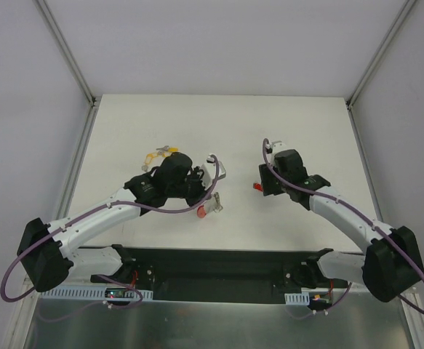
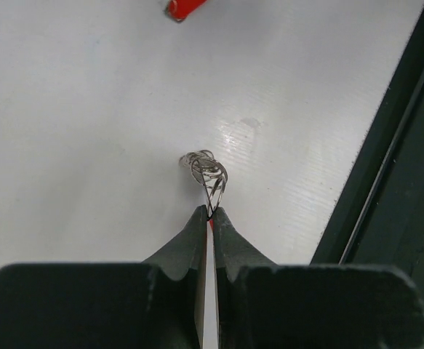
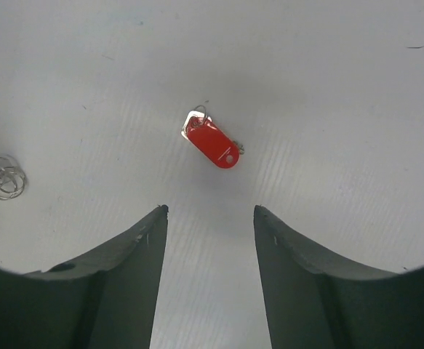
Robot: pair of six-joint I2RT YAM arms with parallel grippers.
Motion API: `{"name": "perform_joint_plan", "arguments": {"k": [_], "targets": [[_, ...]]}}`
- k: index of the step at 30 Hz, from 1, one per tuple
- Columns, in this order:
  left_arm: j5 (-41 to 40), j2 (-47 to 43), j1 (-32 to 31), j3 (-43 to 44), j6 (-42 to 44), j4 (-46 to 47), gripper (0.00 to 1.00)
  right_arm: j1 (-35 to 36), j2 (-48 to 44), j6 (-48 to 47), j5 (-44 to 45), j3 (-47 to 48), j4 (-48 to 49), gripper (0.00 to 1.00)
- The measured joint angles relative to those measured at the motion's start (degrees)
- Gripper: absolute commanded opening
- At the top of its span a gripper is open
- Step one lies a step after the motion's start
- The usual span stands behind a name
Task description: Put the keys on the keyring
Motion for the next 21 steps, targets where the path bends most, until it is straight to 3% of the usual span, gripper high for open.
{"name": "perform_joint_plan", "arguments": {"k": [8,21], "targets": [[-3.1,1.3,1.9,2.6,-4.0,-3.6,0.00,-3.2,13.1,6.0,-1.7,5.2,-0.1,0.33],[-4.5,1.2,1.9,2.9,-4.3,-4.5,0.00,-9.6,28.1,10.3,-12.5,19.4,-5.1,0.29]]}}
